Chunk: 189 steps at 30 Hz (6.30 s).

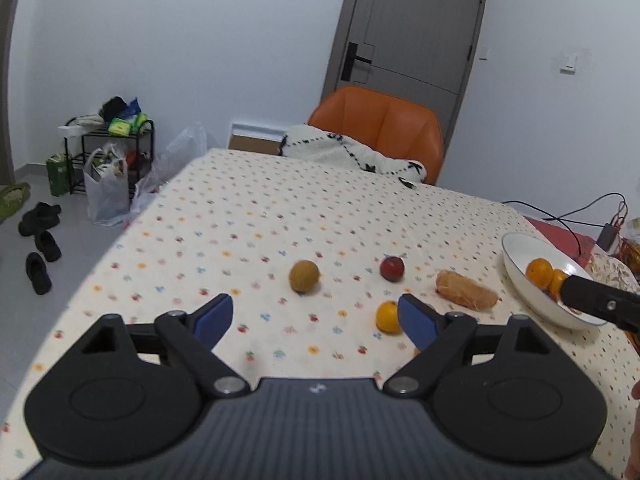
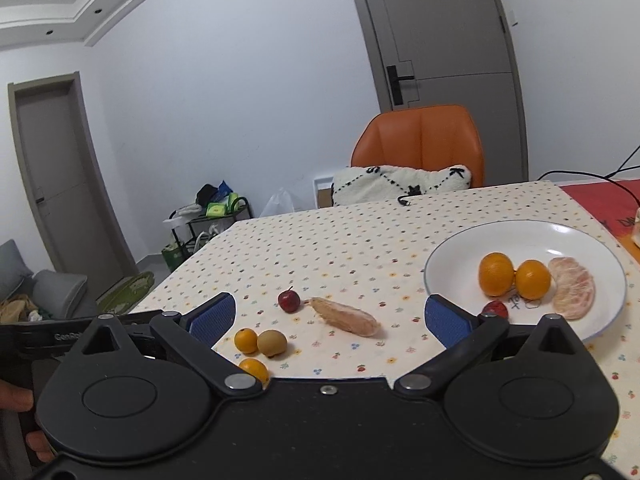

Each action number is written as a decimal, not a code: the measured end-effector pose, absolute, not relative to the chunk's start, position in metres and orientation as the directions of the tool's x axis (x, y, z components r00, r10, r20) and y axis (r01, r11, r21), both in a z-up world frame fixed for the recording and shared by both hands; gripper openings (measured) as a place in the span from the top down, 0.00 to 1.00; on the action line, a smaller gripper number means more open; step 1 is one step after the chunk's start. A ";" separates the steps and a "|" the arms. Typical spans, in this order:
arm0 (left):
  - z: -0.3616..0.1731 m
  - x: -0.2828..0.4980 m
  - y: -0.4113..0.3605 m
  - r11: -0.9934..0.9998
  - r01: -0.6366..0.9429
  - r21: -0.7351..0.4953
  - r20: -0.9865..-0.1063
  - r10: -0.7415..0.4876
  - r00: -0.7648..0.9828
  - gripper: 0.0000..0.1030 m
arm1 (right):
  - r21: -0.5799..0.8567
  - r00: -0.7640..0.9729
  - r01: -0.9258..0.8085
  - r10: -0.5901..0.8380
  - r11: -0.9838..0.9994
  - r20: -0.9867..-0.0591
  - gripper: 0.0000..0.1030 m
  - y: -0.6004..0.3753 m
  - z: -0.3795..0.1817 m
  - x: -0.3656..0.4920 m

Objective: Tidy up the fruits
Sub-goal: 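Move both tools back toward the remaining fruit on the tablecloth, then grasp the small orange with the right tool while the left tool grasps the brown kiwi, then carry the small orange and kiwi over the white plate with both tools, then open both tools to drop the orange and kiwi onto the plate, then move both tools back toward the remaining fruit, then grasp a small orange with the left tool while the right tool grasps the green-brown fruit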

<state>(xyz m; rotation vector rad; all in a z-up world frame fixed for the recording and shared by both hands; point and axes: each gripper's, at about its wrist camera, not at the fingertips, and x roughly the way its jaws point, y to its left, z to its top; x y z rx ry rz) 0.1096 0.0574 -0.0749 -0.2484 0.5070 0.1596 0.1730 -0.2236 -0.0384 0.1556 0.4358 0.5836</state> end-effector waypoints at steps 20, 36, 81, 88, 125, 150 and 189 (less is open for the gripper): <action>-0.094 0.132 0.087 0.947 -0.206 -0.246 -0.551 0.039 0.834 0.39 | 0.271 0.607 -0.585 0.634 0.765 -0.479 0.31 -0.161 -0.067 0.185; -0.103 0.171 0.093 0.948 -0.207 -0.240 -0.573 0.034 0.819 0.47 | 0.256 0.589 -0.566 0.601 0.784 -0.541 0.77 -0.152 -0.079 0.202; -0.060 0.206 -0.049 0.976 0.061 -0.207 -0.483 -0.156 0.862 0.78 | 0.315 0.819 -0.312 0.422 0.896 -0.389 0.77 -0.291 -0.058 0.213; -0.059 0.221 -0.080 0.974 0.110 -0.200 -0.484 -0.196 0.853 0.78 | 0.298 0.836 -0.290 0.392 0.910 -0.384 0.76 -0.306 -0.058 0.217; -0.048 0.234 -0.116 0.991 0.112 -0.067 -0.484 -0.130 0.865 0.20 | 0.414 0.879 -0.209 0.356 0.886 -0.318 0.34 -0.353 -0.074 0.210; -0.053 0.156 0.008 0.985 -0.150 -0.086 -0.463 0.094 0.882 0.02 | 0.387 0.856 -0.304 0.428 0.871 -0.290 0.07 -0.308 -0.066 0.192; -0.107 0.176 0.048 0.941 -0.064 -0.333 -0.560 -0.143 0.816 0.64 | 0.334 0.668 -0.491 0.594 0.805 -0.449 0.43 -0.192 -0.076 0.208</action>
